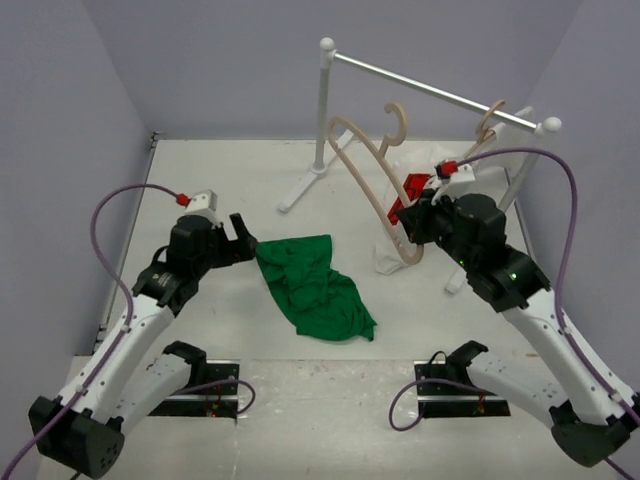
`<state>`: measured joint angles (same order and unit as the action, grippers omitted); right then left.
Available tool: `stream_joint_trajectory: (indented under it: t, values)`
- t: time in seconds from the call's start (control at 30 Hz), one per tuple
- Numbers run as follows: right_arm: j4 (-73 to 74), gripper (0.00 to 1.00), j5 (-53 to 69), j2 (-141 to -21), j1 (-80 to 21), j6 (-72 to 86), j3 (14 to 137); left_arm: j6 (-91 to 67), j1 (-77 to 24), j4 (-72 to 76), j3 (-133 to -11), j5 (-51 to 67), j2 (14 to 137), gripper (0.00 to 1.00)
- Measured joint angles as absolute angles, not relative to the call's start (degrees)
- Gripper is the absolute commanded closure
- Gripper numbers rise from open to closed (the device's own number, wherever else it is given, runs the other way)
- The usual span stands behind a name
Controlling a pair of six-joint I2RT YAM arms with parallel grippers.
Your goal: Place the t-shirt on the hanger
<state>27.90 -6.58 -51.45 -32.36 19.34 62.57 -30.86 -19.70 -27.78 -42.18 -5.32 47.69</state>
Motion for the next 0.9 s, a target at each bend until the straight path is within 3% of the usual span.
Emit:
stream_joint_trajectory:
  t: [0.1,0.17,0.2,0.3,0.37,0.5,0.6,0.73,0.9]
  values:
    - [29.6,1.0,-3.8,-44.9,-32.5,19.3,62.5,-34.2,-27.7,-25.1,-38.8,-5.3,53.8,0.14]
    - [30.3,1.0,-3.2,-41.6,-32.5,19.1,62.5,-36.7,-33.4,-24.7,-37.2,-6.5,56.6,0.35]
    - [30.7,1.0,-3.1,-40.6,-32.6,18.9,62.5,-37.7,-36.3,-24.6,-36.7,-7.4,57.4,0.4]
    - [31.9,1.0,-3.2,-38.7,-32.6,18.6,61.6,-40.4,-42.3,-23.2,-35.5,-9.2,57.9,0.39]
    - [32.8,1.0,-3.2,-38.4,-32.6,18.5,60.3,-41.4,-43.2,-21.5,-34.7,-9.9,58.0,0.31]
    - [33.9,1.0,-2.7,-38.7,-32.6,18.5,58.1,-42.4,-43.3,-17.7,-34.0,-10.2,61.2,0.33]
    - [34.2,1.0,-1.8,-39.4,-32.6,18.5,57.7,-42.4,-43.3,-15.0,-34.0,-9.9,66.2,0.54]
    - [34.1,1.0,-1.4,-39.7,-32.6,18.5,57.4,-42.2,-43.3,-13.6,-34.4,-10.3,70.1,1.0]
    - [34.1,1.0,-0.2,-39.7,-32.6,18.5,56.7,-41.2,-43.3,-13.9,-37.5,-11.8,71.3,1.0]
